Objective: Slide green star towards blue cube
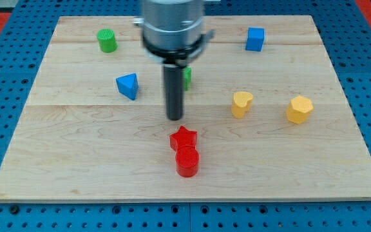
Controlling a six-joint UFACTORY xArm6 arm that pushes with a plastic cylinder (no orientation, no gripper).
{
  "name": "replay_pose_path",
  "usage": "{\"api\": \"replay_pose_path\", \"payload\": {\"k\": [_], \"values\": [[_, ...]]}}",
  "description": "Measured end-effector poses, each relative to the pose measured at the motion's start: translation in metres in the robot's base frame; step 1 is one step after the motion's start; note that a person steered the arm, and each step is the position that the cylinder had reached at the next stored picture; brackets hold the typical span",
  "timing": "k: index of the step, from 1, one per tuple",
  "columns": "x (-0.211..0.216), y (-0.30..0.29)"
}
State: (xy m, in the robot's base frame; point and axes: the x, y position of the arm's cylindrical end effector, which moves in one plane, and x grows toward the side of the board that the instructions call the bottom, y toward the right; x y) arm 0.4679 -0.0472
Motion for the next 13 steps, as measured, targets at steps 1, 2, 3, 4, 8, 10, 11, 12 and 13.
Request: {"api": "replay_pose_path", "payload": {"k": [1, 2, 3, 4, 8, 10, 11, 12, 13], "values": [[-0.023, -0.027], [-0.058, -0.027], [-0.078, -0.022], [-0.084, -0.004], [-0.086, 0.088], [-0.063, 0.095], [-0.072, 0.104], [-0.096, 0.11], [-0.115, 0.12]]}}
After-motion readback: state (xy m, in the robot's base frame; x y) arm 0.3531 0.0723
